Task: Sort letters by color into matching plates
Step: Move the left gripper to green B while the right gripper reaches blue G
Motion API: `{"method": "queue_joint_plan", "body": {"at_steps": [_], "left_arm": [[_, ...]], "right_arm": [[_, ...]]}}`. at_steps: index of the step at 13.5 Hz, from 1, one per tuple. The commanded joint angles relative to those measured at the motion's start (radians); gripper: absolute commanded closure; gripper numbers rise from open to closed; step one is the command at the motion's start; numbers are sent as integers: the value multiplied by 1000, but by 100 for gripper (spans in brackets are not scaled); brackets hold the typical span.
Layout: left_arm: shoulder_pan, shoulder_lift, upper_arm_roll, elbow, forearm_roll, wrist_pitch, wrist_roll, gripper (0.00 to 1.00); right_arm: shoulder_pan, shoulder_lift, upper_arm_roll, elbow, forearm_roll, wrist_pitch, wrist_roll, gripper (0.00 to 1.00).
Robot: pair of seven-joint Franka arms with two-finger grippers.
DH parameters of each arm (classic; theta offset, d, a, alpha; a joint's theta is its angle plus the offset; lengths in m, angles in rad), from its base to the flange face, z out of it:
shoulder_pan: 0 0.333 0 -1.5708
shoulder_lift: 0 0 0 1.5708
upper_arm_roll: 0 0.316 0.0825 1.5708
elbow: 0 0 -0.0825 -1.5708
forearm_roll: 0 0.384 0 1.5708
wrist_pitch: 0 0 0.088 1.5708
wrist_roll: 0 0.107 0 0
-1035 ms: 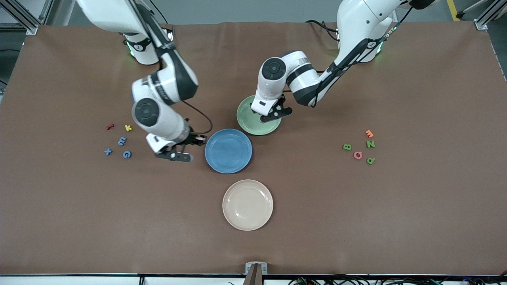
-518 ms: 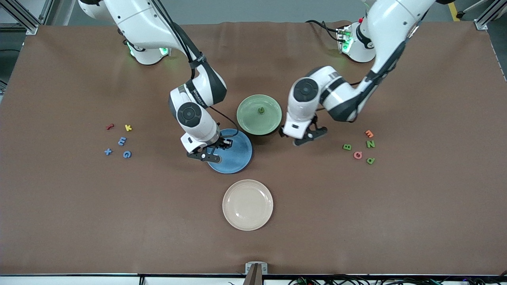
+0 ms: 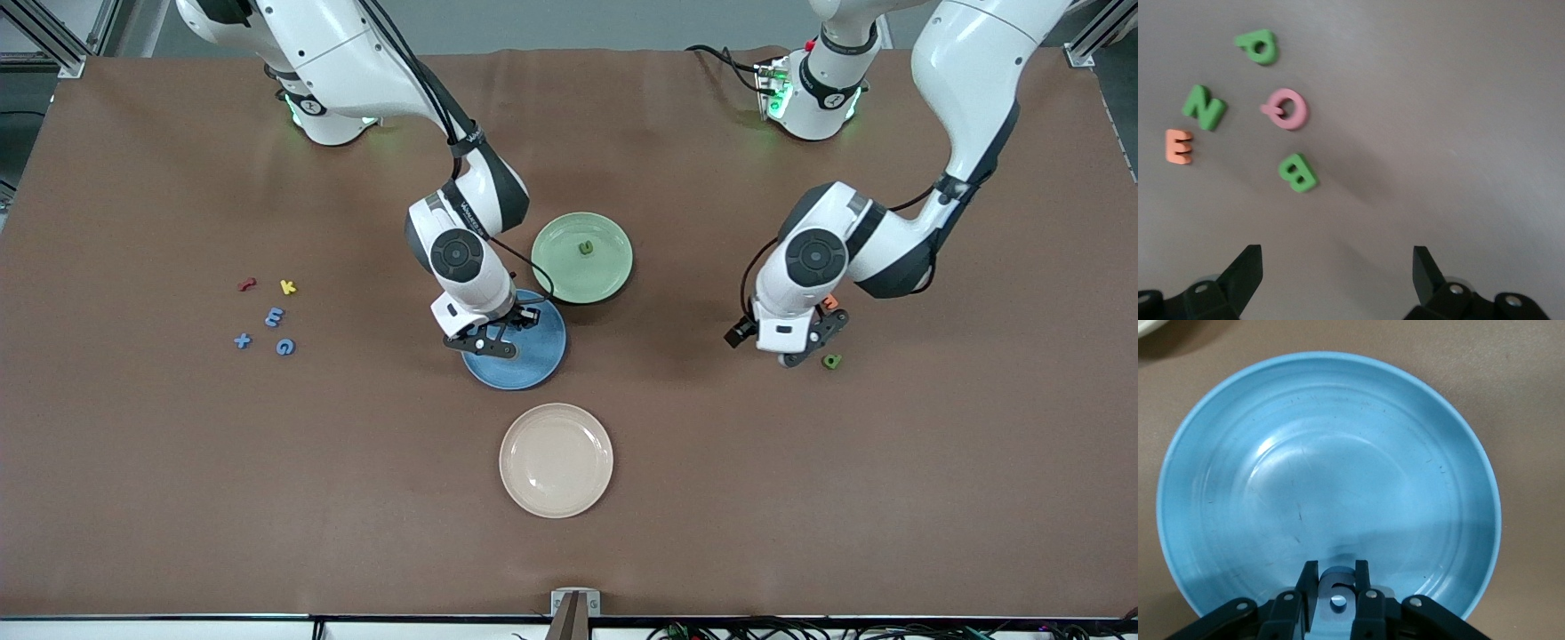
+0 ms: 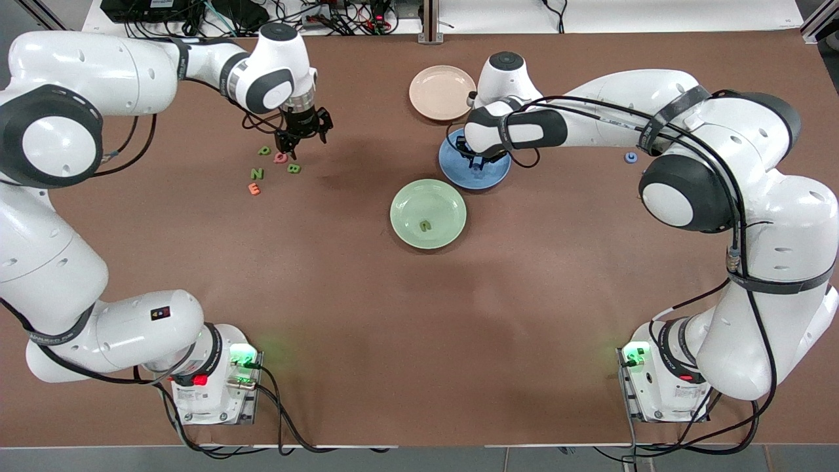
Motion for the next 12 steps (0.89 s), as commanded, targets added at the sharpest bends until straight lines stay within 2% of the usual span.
{"method": "queue_joint_plan", "body": {"at_steps": [1, 4, 6, 9, 11, 12], "left_arm": [[58, -23, -12, -25, 13, -1, -137, 6], [67, -17, 4, -36, 15, 11, -253, 7], [98, -11, 4, -39, 16, 29, -273, 19], [141, 2, 5, -88, 16, 126, -283, 23], [167, 22, 5, -91, 16, 164, -282, 31], [164, 34, 5, -91, 16, 190, -283, 31]], "right_arm": [[9, 11, -12, 24, 19, -17, 10, 0], [0, -32, -18, 24, 8, -64, -2, 0], [-12, -89, -47, 19, 5, -144, -8, 0], [-31, -160, -108, 5, -7, -237, -91, 0], [-69, -207, -128, -41, -9, -239, -171, 0], [-107, -224, -133, -59, -9, -242, -236, 0]]}}
